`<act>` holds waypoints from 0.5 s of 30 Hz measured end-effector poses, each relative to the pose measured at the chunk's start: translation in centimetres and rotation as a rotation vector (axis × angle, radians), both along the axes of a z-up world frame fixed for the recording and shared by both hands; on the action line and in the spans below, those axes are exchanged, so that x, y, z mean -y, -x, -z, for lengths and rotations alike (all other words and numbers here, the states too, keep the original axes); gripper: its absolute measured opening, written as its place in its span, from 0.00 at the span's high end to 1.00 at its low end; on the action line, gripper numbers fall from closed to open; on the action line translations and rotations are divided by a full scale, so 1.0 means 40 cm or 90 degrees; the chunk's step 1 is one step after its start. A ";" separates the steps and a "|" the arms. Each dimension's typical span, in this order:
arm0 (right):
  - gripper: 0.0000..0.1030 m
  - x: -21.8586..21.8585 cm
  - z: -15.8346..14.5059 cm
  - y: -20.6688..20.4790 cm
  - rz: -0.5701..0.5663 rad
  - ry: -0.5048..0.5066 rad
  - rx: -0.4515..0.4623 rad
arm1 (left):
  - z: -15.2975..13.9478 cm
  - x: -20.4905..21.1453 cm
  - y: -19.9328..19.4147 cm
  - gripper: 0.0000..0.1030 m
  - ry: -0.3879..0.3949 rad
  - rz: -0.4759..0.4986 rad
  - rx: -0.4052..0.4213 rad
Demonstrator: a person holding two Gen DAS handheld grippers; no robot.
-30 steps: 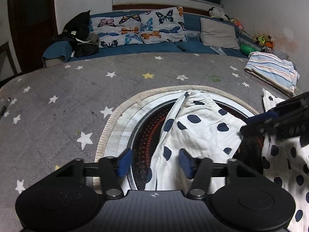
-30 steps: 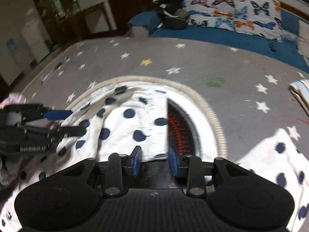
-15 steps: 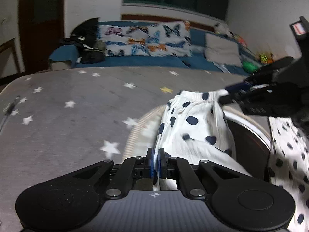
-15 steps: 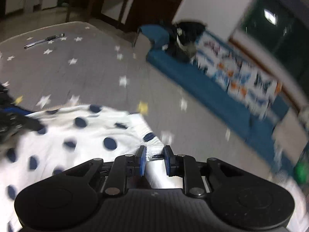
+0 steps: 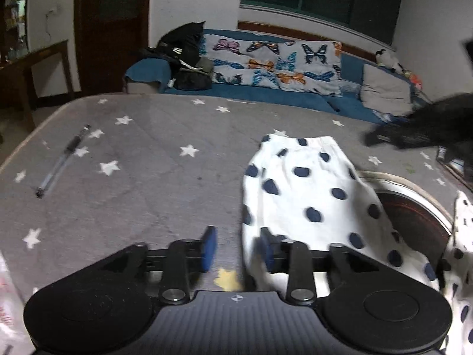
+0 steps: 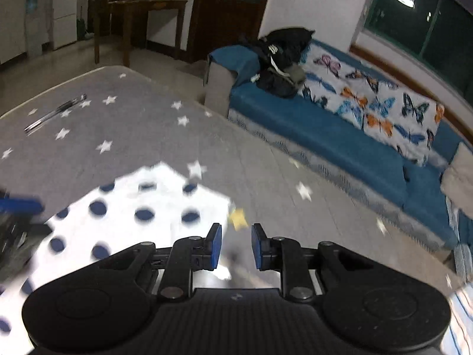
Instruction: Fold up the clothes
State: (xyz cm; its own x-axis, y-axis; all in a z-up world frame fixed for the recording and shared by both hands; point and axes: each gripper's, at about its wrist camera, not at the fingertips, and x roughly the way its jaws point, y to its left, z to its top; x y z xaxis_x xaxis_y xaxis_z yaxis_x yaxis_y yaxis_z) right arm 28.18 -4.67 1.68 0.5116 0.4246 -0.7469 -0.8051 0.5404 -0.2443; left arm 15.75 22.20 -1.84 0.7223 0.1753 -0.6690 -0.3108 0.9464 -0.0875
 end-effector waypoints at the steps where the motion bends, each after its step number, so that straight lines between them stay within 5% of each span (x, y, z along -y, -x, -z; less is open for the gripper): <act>1: 0.75 0.029 -0.004 0.002 0.006 0.000 -0.011 | -0.006 0.001 0.005 0.63 -0.001 0.001 0.004; 9: 0.70 0.258 -0.037 0.016 0.053 -0.002 -0.098 | -0.073 0.136 0.079 0.56 0.007 0.113 0.027; 15: 0.69 0.451 0.003 0.010 0.167 -0.047 -0.146 | -0.073 0.323 0.130 0.56 0.088 0.268 -0.004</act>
